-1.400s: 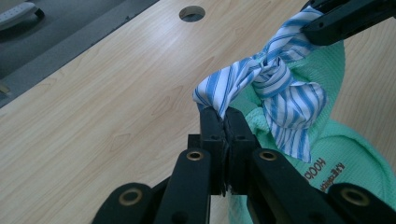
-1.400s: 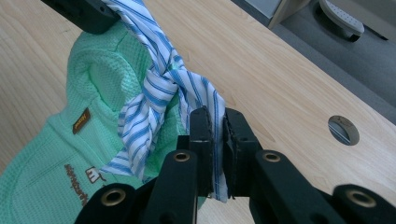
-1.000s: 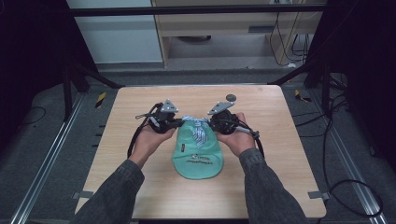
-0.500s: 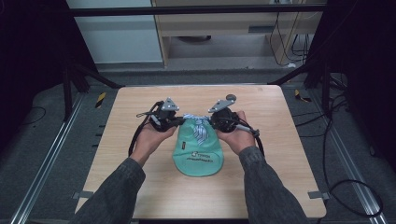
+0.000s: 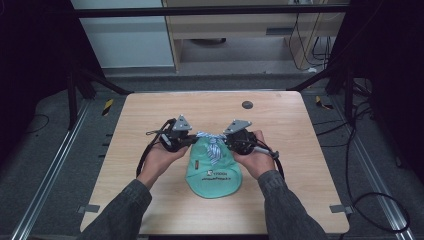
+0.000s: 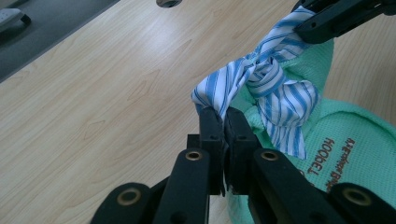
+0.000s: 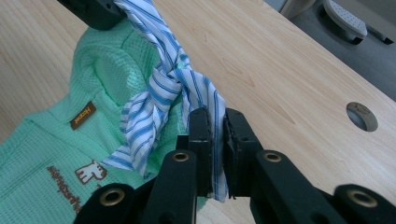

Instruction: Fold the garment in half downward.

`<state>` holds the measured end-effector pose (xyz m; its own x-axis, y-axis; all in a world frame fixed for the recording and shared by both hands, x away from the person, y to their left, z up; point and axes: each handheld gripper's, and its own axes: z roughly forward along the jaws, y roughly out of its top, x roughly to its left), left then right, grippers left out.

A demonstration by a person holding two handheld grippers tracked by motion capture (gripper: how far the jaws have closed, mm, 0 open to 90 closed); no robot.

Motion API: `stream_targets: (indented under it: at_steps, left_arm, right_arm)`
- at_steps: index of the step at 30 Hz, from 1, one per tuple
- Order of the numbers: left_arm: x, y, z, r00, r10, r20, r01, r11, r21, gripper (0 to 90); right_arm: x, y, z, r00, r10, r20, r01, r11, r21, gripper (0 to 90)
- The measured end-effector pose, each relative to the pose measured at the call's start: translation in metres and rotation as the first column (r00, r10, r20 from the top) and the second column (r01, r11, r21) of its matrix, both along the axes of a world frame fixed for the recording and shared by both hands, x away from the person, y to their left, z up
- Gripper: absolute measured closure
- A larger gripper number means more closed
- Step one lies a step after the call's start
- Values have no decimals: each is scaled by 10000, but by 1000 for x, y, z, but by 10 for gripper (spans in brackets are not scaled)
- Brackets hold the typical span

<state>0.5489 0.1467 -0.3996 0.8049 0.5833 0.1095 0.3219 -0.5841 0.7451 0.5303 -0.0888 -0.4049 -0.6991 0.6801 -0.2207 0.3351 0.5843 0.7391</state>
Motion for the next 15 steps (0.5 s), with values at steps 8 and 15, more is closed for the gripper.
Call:
stream_targets:
  at_steps: [8, 15]
  left_arm:
    - [-9, -5, -4, 9998, -201, 15, 201, 9998, -2, 867]
    - [-19, -3, -9, 9990, -438, -49, 438, 9990, 29, 866]
  right_arm:
    - [-11, -3, -5, 10000, 27, -24, -27, 9999, 107, 819]
    - [-21, -3, -12, 9998, 191, -80, -191, 9998, 24, 816]
